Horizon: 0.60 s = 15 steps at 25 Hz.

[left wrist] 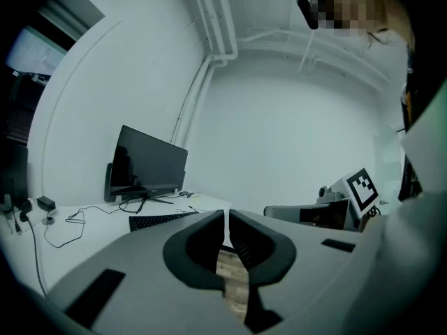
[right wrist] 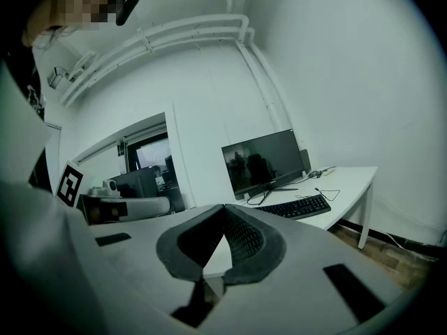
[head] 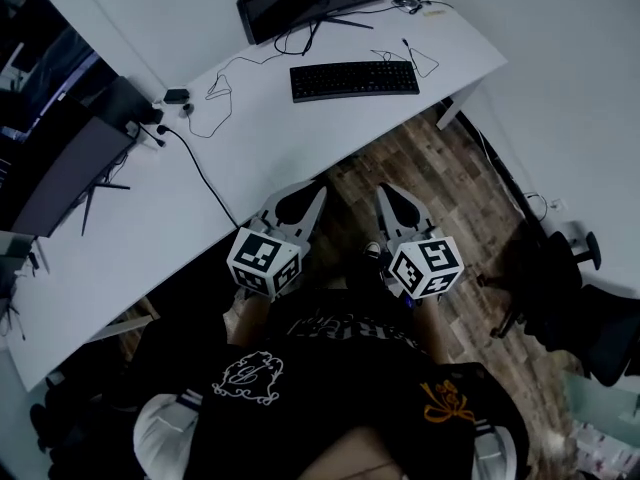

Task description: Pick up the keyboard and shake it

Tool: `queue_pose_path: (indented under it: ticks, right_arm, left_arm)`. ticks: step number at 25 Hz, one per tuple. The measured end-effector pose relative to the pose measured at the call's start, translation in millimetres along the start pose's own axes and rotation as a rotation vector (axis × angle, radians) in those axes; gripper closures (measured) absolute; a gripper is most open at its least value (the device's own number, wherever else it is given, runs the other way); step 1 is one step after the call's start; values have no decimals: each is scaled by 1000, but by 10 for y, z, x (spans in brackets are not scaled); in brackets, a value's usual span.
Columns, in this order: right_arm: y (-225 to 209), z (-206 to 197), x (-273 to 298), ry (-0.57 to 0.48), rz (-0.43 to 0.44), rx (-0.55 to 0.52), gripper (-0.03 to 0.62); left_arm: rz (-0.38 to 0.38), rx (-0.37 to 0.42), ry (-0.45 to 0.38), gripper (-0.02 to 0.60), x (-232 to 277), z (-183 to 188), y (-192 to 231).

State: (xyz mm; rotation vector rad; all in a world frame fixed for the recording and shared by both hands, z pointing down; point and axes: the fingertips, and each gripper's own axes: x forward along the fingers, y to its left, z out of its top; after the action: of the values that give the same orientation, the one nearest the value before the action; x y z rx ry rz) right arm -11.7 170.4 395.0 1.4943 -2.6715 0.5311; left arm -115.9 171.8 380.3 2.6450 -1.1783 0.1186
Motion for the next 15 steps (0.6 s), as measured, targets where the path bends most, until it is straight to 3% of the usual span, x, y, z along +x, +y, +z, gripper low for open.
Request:
queue_pose_path:
  ticks: [9, 15]
  right_arm:
    - [-1180, 422, 144, 11, 60, 10, 580]
    - [-1616, 532, 218, 27, 120, 8, 580]
  left_arm:
    - [58, -1, 7, 546, 1177, 234, -212]
    - [115, -8, 14, 547, 1620, 259, -298]
